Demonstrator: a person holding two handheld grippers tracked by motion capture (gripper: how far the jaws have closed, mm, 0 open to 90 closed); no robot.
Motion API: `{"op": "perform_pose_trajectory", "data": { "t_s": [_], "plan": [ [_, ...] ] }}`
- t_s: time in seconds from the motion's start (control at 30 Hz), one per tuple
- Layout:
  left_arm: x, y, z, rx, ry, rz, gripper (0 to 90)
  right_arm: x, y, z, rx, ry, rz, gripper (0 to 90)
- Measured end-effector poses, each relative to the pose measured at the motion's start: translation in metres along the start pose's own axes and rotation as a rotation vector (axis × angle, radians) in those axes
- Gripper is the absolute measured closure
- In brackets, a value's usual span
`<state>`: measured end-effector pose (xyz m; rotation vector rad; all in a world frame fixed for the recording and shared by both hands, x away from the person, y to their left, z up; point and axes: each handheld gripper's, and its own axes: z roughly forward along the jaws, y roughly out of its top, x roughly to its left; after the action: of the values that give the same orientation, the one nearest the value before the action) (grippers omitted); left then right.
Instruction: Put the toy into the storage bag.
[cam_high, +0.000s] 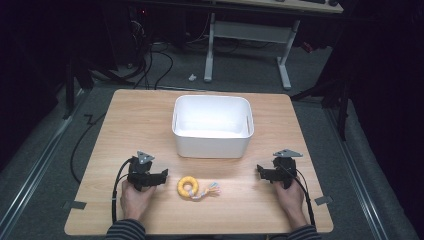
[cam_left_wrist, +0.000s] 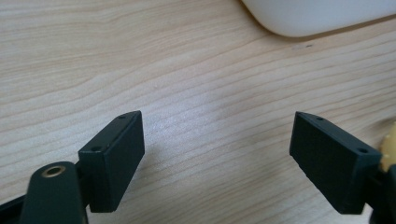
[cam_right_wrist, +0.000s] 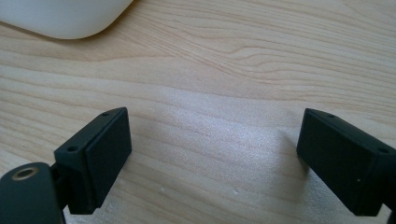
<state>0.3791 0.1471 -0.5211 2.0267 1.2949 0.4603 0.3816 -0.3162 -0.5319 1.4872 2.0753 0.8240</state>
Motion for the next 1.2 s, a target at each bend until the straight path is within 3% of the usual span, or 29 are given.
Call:
{"op": "perform_pose_trajectory", "data": {
  "t_s": [0.03,0.13,0.27,0.37,0.63,0.7,0.93,1.0,1.1,1.2],
  "plan": [
    [0.0,0.0,0.0,0.0,0.0,0.0,19.9,0.0,0.0,0.0,0.0,0.0,0.0,10.2],
    [-0.005,0.004,-0.007,-0.035,0.022,0.063,25.5,0.0,0.0,0.0,-0.001,0.001,-0.002,10.7],
    [-0.007,0.009,-0.01,-0.042,0.002,0.073,25.8,0.0,0.0,0.0,-0.001,0.001,-0.002,10.7],
    [-0.011,0.012,-0.014,-0.044,0.028,0.088,29.0,0.0,0.0,0.0,-0.001,0.001,-0.002,10.7],
    [-0.017,0.02,-0.02,-0.028,0.014,0.112,30.4,0.0,0.0,0.0,0.0,0.001,-0.001,10.8],
    [-0.019,0.024,-0.02,-0.003,-0.011,0.095,29.1,0.001,0.0,0.0,-0.001,0.0,0.0,10.8],
    [-0.03,0.038,-0.022,0.069,-0.084,0.119,26.8,0.002,0.0,0.0,-0.003,0.001,-0.001,11.2],
    [-0.031,0.04,-0.021,0.078,-0.088,0.131,27.3,0.002,0.0,0.0,-0.004,0.002,-0.001,11.3],
    [-0.038,0.043,-0.021,0.093,-0.157,0.124,28.8,0.002,0.0,0.0,-0.004,0.003,0.0,11.4],
    [-0.042,0.043,-0.02,0.108,-0.181,0.131,28.9,0.002,0.0,0.0,-0.004,0.004,0.0,11.4]
  ]
}}
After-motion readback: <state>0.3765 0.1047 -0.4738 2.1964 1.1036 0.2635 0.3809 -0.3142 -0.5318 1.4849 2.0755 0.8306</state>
